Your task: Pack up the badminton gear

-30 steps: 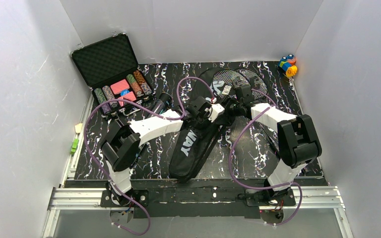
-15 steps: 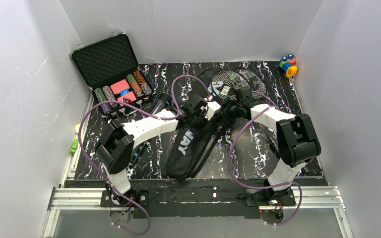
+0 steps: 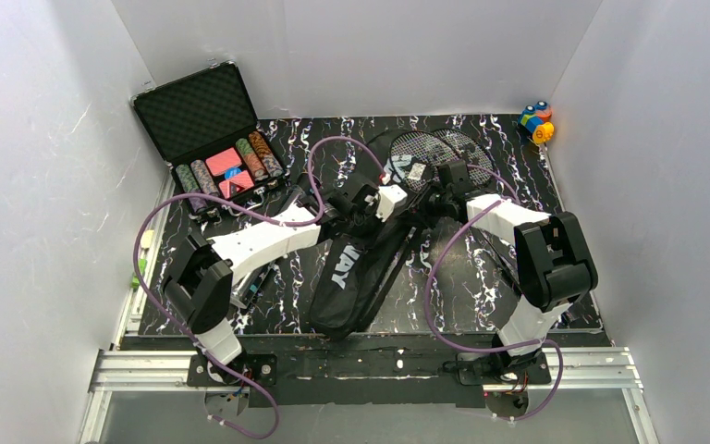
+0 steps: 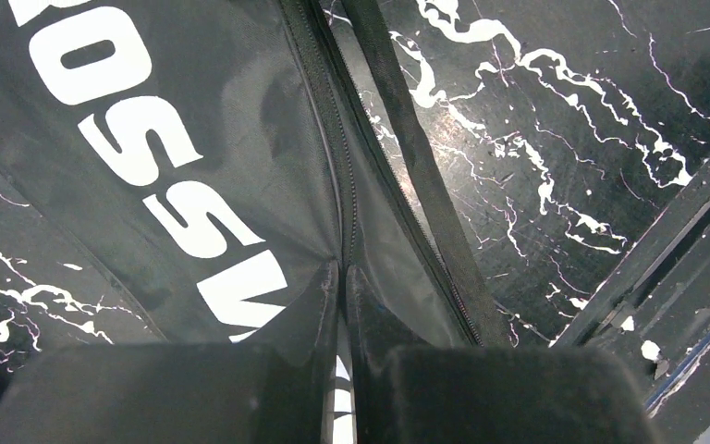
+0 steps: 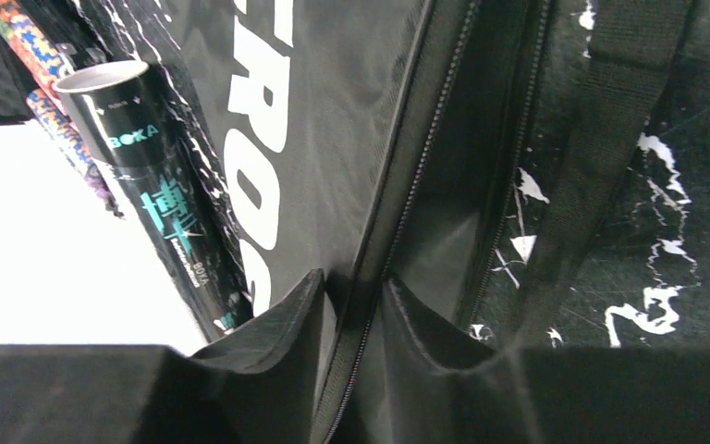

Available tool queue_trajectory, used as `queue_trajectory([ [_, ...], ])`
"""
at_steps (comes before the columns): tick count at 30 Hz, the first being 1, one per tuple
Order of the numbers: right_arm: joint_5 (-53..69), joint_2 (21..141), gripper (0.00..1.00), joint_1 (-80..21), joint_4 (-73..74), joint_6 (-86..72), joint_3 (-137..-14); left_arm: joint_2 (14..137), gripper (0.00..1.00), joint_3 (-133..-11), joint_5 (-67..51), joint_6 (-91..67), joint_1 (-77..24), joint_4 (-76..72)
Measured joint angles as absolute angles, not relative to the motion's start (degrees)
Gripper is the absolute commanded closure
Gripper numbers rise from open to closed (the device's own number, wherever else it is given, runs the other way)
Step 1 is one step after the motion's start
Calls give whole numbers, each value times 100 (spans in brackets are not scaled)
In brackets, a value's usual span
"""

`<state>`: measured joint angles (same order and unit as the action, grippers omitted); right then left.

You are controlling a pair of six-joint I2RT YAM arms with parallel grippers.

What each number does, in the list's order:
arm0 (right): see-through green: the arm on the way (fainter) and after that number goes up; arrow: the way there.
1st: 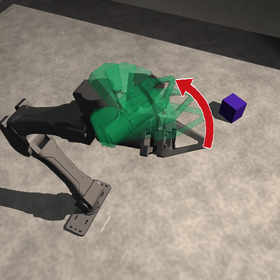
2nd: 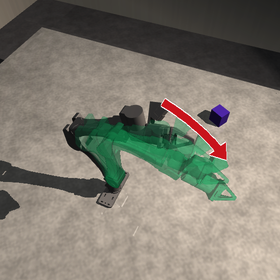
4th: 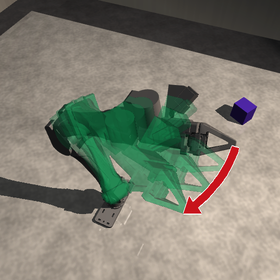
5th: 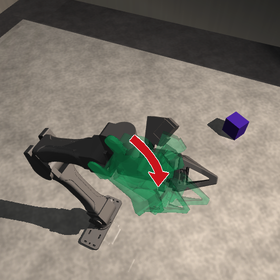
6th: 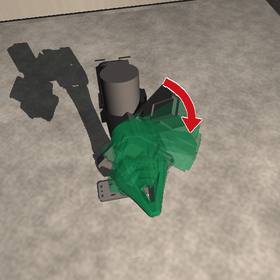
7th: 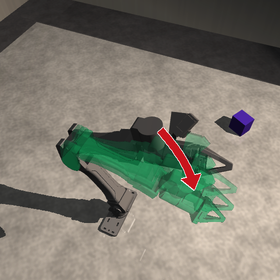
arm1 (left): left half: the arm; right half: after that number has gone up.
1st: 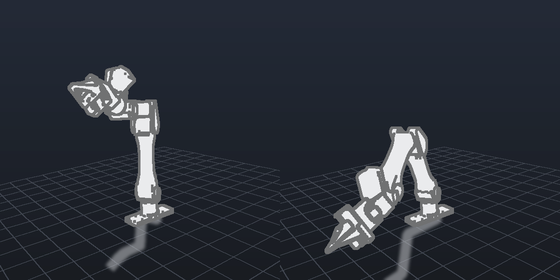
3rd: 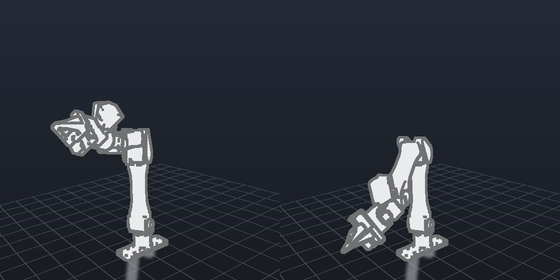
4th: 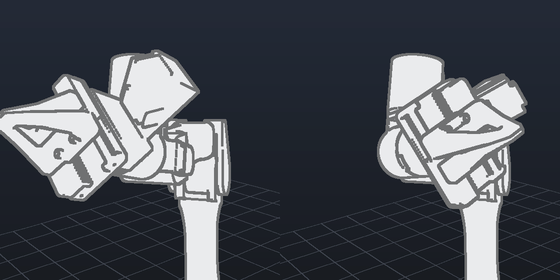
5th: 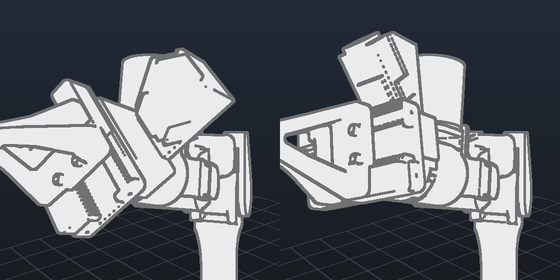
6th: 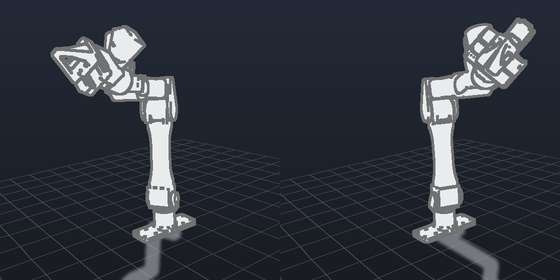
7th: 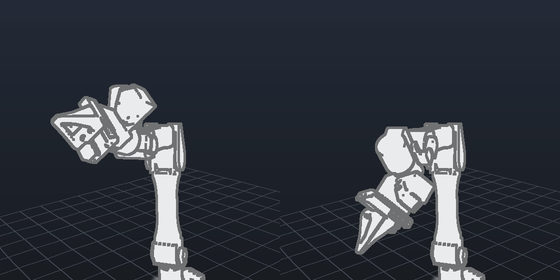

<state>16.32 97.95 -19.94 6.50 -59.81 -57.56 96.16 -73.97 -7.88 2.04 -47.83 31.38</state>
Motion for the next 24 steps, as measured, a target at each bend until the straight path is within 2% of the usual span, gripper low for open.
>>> queue_trajectory([
  [1, 1619, 9802, 76, -1994, 633, -5981, -5778, 9592, 100, -7380, -805, 204, -4783, 3138],
  [2, 1619, 9815, 80, -1994, 615, -5979, -5808, 9588, 91, -7369, -819, 207, -4783, 3138],
  [4, 1619, 9845, 89, -1997, 580, -5966, -5861, 9588, 55, -7347, -829, 200, -4783, 3129],
  [7, 1584, 9872, 98, -2032, 569, -5961, -5874, 9581, 26, -7312, -952, 215, -4781, 3085],
  [9, 1546, 9874, 99, -2064, 582, -5955, -5874, 9581, 15, -7310, -1037, 150, -4781, 3048],
  [18, 1540, 9800, 99, -2307, 639, -5822, -5874, 9988, 11, -7599, -1031, 191, -4781, 2508],
  [21, 1605, 9732, 99, -2353, 755, -5763, -5905, 10272, 13, -7673, -805, 296, -4781, 2294],
  [24, 1688, 9675, 99, -2386, 836, -5699, -5951, 10591, 19, -7747, -572, 421, -4781, 2200],
])
